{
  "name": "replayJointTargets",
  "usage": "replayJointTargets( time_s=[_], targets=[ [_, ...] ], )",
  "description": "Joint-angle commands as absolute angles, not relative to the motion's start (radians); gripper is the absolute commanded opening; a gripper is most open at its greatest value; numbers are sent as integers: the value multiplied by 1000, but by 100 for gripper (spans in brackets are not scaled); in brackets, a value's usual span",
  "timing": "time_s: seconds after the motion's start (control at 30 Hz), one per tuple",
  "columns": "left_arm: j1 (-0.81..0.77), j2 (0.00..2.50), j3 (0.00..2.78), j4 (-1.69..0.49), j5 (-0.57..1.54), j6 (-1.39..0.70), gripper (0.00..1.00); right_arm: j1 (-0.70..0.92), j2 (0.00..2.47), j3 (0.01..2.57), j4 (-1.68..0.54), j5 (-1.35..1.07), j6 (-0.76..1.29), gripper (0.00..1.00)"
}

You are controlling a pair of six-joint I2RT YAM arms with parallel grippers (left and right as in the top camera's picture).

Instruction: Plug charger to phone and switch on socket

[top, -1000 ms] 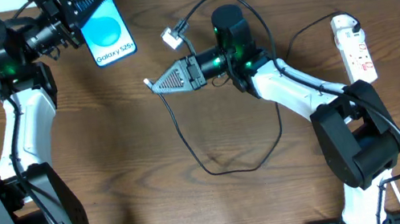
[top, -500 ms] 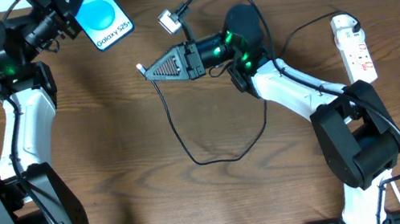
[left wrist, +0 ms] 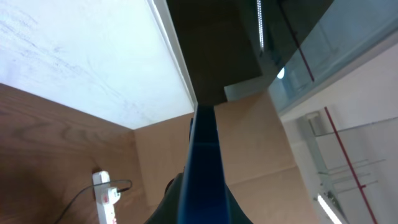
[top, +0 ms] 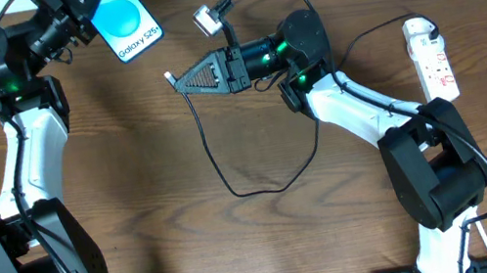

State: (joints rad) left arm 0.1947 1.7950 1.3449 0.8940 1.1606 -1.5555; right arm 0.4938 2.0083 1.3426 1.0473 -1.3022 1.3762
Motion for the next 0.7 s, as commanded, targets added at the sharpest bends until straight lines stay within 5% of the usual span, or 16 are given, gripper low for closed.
replayJointTargets(
  time_s=[0.0, 0.67],
  targets=[
    [193, 1773, 1369, 907, 1186, -1522, 7, 492, 2014, 1355, 1068, -1266, 1390, 1],
    [139, 1773, 1369, 902, 1198, -1462, 7, 492, 2014, 1355, 1116, -1222, 1344, 1]
  ],
)
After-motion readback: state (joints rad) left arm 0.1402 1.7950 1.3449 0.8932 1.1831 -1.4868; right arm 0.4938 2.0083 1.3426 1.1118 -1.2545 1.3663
